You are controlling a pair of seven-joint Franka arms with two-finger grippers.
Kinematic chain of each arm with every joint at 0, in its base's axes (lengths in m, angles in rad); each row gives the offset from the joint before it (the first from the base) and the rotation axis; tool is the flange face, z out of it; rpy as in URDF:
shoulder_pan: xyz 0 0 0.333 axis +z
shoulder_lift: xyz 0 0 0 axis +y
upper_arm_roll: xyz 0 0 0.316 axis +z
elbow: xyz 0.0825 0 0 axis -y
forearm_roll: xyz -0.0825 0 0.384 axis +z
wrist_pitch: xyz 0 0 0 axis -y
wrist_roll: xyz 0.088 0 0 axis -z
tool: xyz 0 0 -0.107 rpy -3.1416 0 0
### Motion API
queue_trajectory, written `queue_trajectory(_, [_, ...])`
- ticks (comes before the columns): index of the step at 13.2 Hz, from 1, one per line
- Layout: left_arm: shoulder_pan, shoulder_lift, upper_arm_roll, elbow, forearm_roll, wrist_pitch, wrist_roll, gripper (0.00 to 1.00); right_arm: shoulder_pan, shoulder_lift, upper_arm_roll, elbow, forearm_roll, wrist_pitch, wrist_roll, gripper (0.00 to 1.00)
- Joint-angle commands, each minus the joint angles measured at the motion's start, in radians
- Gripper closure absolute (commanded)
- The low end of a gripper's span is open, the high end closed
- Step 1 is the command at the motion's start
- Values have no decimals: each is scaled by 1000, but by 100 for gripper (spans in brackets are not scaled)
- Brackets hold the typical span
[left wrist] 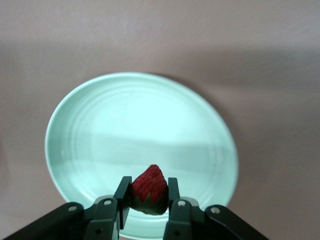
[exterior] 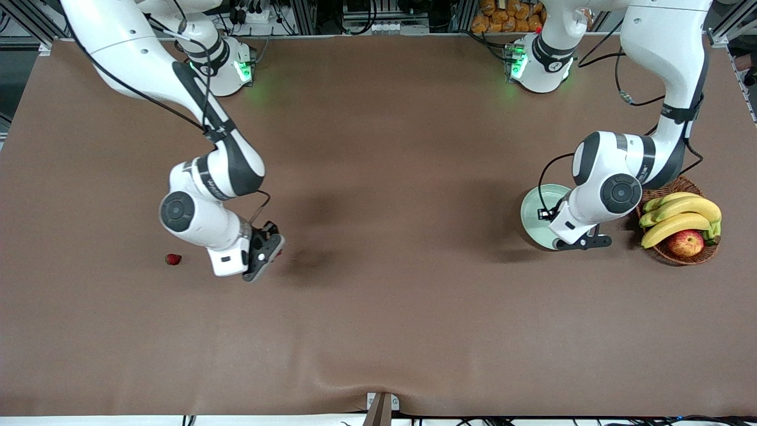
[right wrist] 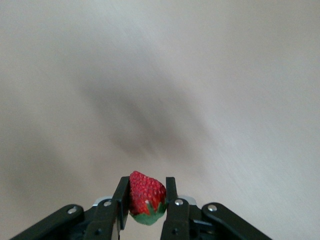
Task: Collect all strawberries into plate
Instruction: 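Plate the strawberry with the left gripper while the right gripper lifts another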
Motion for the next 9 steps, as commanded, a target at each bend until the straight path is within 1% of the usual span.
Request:
queue_trajectory(1, [39,-35,-13,-32,24,4,3,54,65,77,-3,65,66,86,5,100])
queue_trajectory(2, [54,-53,-11,-16,24,-26,14,43,96,91,-3,77,68,106,51,100])
queue_trajectory(3, [82,-70,-14,21,25,-77,41,0,140,106,-4,92,63,121,122,100])
queue_trajectory(4, [86,-75,-14,87,24,-143,73,0,185,124,-7,115,62,136,198,100])
queue_trajectory(6, [108,-73,-17,251,18,-338,81,0,254,173,-13,168,57,170,336,100])
queue_trajectory(8, [93,-66,-20,426,17,-511,83,0,308,216,-13,203,57,205,436,100])
queue_trajectory(9, [90,-63,-32,493,19,-586,83,0,334,233,-15,209,57,230,483,100])
